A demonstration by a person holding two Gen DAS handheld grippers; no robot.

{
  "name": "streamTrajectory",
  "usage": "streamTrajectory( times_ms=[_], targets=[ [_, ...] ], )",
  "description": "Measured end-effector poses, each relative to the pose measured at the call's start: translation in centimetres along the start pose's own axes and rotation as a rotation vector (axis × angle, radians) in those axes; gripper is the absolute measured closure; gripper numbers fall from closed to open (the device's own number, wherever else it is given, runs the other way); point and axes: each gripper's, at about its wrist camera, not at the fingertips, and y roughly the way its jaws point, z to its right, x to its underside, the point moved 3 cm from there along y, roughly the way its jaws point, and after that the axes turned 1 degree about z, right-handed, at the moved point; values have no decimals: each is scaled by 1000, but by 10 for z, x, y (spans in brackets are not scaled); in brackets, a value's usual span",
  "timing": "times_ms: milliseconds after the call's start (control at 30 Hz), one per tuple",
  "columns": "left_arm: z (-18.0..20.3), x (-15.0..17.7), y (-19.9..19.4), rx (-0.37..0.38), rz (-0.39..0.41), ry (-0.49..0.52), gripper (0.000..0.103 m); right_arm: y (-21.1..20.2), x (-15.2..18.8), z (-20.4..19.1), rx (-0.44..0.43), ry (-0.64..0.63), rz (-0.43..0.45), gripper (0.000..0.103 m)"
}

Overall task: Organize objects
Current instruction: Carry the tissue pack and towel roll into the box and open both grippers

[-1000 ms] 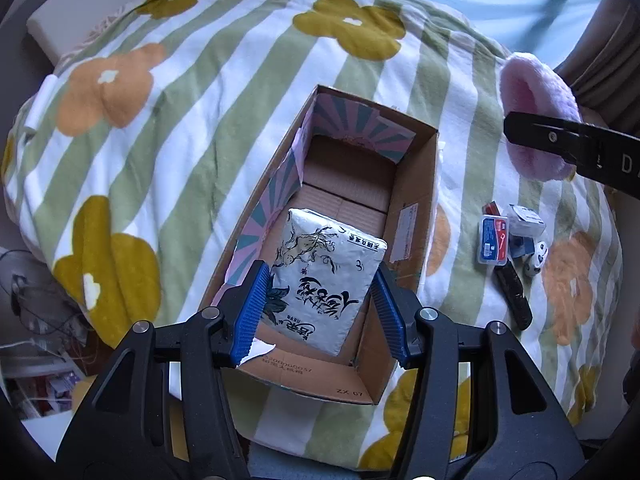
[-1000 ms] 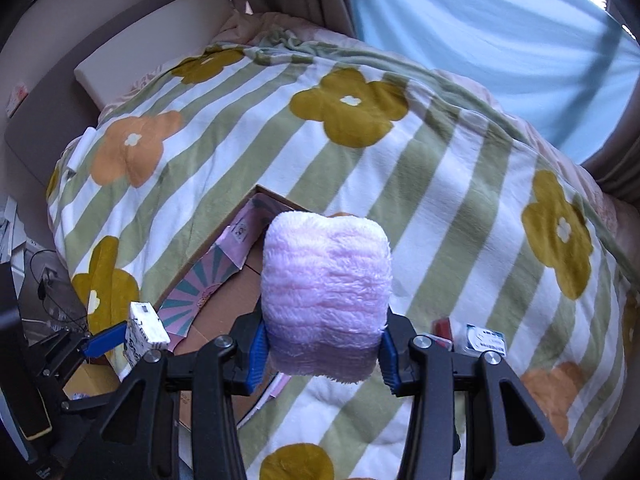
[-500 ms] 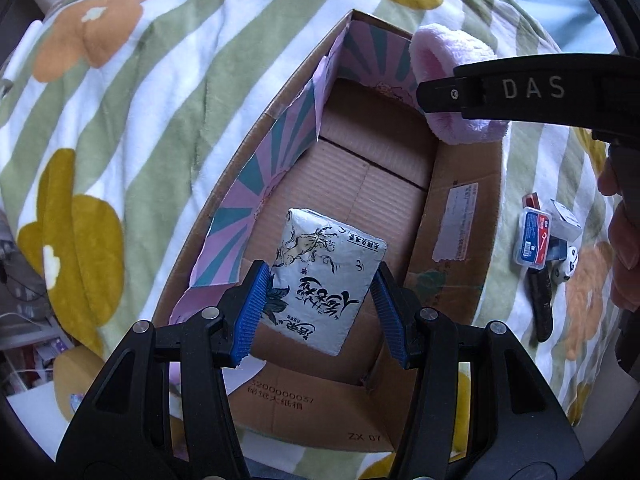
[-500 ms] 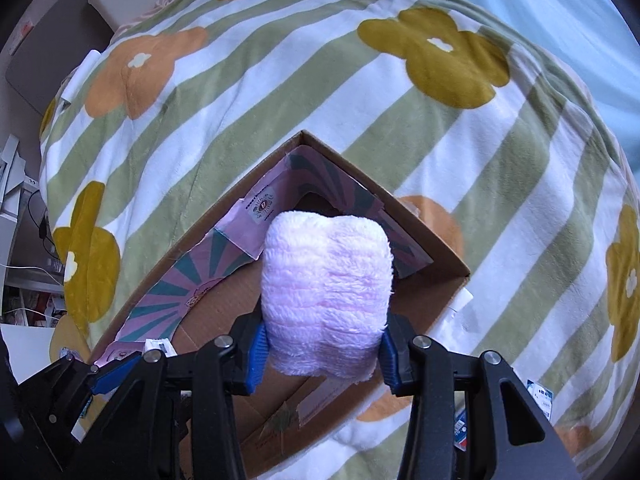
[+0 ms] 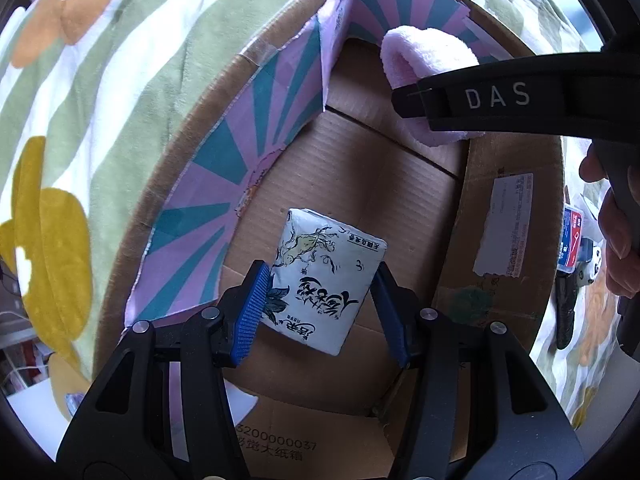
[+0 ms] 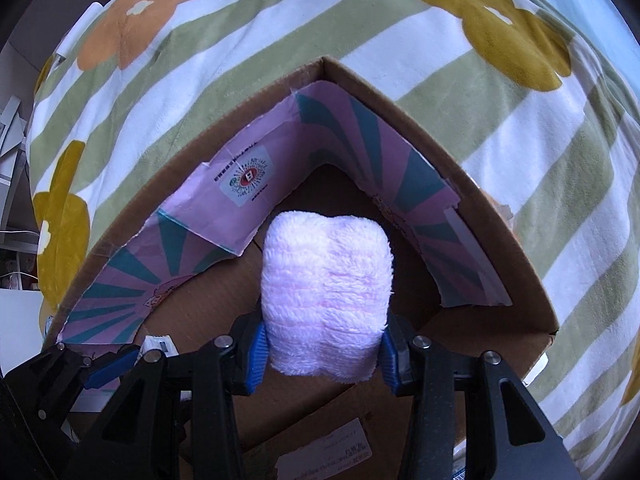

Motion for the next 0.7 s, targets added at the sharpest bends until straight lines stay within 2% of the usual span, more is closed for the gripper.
streamTrajectory(
  times_ms=[133, 200, 233, 267, 300, 333, 433, 700],
  targets=[
    [7, 4, -1, 7, -9, 15, 54, 2, 4, 2, -3, 2, -4, 61],
    [12, 5, -5, -21, 3, 32, 53, 1, 5, 4, 31, 3, -3, 61],
    [15, 5, -9, -27, 12, 41, 51, 0, 5, 5, 44, 2, -1, 55],
    [18, 6, -13, -16, 18, 48, 48, -1, 5, 6, 43, 7, -4, 36],
    [21, 6, -16, 2, 20, 51, 18, -2, 5, 6, 32, 14, -5, 21],
    [23, 7, -18, 12, 22, 50, 2, -4, 4, 7, 25, 20, -4, 0],
    [25, 9, -22, 29, 31, 40, 0, -6, 5, 9, -10, 20, 2, 0],
    [25, 13, -21, 37, 15, 14, 0, -10, 9, 12, -6, 17, -2, 0]
  ],
)
